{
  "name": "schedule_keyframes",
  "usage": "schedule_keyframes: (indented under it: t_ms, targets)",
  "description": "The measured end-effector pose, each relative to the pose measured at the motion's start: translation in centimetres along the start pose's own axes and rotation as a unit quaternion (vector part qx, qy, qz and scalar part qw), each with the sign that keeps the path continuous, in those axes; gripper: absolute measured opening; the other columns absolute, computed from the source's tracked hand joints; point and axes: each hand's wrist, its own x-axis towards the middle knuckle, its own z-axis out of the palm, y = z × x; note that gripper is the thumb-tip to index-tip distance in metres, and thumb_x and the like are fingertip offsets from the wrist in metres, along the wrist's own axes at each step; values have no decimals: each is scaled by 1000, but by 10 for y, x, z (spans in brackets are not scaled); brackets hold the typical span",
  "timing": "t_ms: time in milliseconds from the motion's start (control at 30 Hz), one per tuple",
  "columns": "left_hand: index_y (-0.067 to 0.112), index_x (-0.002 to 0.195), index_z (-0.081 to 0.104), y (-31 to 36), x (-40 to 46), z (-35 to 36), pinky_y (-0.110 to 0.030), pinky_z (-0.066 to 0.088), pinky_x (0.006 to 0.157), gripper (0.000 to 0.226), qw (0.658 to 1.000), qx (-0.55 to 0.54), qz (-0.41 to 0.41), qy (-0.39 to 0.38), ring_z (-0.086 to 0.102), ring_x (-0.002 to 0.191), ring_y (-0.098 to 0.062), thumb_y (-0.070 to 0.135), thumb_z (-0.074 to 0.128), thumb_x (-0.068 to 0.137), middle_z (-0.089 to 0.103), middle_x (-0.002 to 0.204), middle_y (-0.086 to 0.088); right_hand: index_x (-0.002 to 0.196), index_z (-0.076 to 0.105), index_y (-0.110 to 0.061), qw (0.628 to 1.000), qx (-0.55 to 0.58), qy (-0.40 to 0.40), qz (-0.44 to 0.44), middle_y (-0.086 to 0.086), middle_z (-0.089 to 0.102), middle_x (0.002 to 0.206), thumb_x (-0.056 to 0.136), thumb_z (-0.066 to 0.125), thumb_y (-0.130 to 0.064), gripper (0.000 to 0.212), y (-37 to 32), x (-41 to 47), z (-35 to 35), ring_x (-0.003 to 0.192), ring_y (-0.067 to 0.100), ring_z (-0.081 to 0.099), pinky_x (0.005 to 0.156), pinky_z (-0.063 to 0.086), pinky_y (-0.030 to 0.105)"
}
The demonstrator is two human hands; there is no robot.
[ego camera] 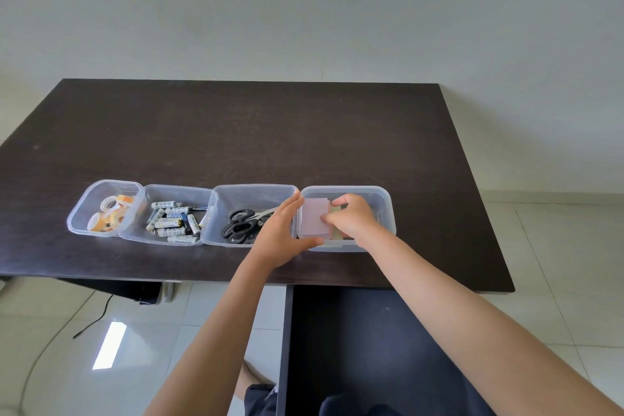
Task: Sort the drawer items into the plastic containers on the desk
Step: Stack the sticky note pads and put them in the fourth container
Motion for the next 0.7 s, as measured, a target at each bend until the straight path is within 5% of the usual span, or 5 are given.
schedule_keyframes:
  t_ms: [200, 300, 500, 700]
  targets:
    - [26, 147, 25, -2, 0, 0, -42, 36, 112, 95, 1000, 10, -2, -1, 29, 140, -15, 43, 79, 70, 20, 157, 11, 102, 65, -15, 999, -21, -23, 14, 3, 63, 96, 92, 57, -18, 13, -1, 6, 6, 92, 20, 61, 83, 56, 31]
    - [27, 148, 24, -2, 0, 1, -42, 37, 111, 95, 1000, 14, -5, -7, 29, 140, -15, 44, 78, 71, 19, 157, 11, 94, 62, -16, 999, -39, -34, 2, 0, 61, 85, 93, 55, -19, 8, 0, 7, 5, 87, 19, 60, 83, 56, 33]
    - [28, 149, 21, 2, 0, 0, -42, 34, 112, 94, 999, 33, -20, -19, 26, 142, -17, 44, 75, 74, 15, 158, 12, 93, 65, -14, 999, -25, -40, 17, 7, 68, 95, 92, 52, -23, 16, 0, 11, 0, 87, 22, 63, 86, 56, 38]
    - [25, 150, 14, 15, -1, -1, -52, 7, 117, 89, 992, 120, -26, -32, 22, 145, -23, 44, 67, 82, 8, 160, 7, 103, 65, -14, 998, 3, -57, 1, 7, 67, 105, 93, 45, -19, 22, 5, 6, -5, 99, 25, 62, 91, 53, 38]
